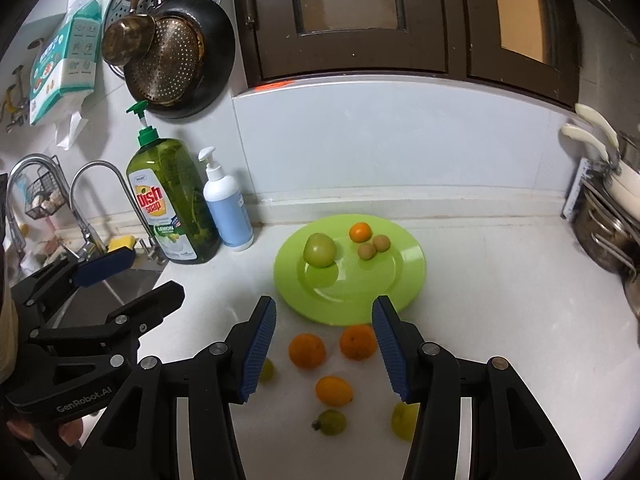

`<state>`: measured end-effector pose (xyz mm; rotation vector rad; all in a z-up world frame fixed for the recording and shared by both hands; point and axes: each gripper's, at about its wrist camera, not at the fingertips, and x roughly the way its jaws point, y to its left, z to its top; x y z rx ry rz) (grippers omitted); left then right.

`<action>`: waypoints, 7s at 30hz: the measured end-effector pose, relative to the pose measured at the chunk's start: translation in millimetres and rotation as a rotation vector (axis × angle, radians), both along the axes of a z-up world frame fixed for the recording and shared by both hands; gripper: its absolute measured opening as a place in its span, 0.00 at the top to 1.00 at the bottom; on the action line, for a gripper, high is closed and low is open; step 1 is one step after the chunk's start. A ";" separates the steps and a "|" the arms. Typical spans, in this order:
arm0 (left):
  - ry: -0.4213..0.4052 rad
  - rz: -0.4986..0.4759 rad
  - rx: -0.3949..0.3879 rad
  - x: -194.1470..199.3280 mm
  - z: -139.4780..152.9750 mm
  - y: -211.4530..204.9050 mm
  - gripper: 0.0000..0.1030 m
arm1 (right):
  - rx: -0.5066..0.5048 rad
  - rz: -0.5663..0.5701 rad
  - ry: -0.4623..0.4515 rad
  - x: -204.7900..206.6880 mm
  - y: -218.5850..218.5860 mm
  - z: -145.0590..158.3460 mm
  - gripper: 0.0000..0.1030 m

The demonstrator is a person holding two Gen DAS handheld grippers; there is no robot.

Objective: Organize fruits
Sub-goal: 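Withdraw both tools and move them toward two small green tomatoes, then close the left tool on a green tomato while the right tool grasps another, then lift and carry both green tomatoes over the green plate, then lower the green tomatoes onto the plate and open both tools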

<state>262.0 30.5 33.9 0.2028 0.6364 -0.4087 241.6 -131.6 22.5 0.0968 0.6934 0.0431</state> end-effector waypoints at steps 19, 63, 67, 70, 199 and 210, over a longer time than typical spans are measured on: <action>0.017 -0.165 0.073 -23.9 -51.5 3.0 0.32 | -0.024 -0.065 0.118 -37.3 21.4 -58.5 0.50; 0.213 -0.295 0.102 27.6 -139.0 -33.3 0.63 | 0.028 -0.091 0.337 -1.6 16.8 -127.1 0.63; 0.226 -0.293 0.107 28.4 -142.5 -35.0 0.64 | 0.029 -0.094 0.343 -0.8 15.6 -128.5 0.66; 0.233 -0.294 0.106 28.9 -144.2 -35.1 0.69 | 0.026 -0.097 0.343 -0.7 16.2 -128.8 0.66; 0.305 -0.039 0.041 233.2 -87.7 -125.8 0.73 | 0.060 -0.017 0.349 217.1 -90.3 -96.1 0.70; 0.339 -0.051 0.068 243.1 -97.0 -135.4 0.73 | 0.064 -0.018 0.379 227.1 -89.0 -109.2 0.70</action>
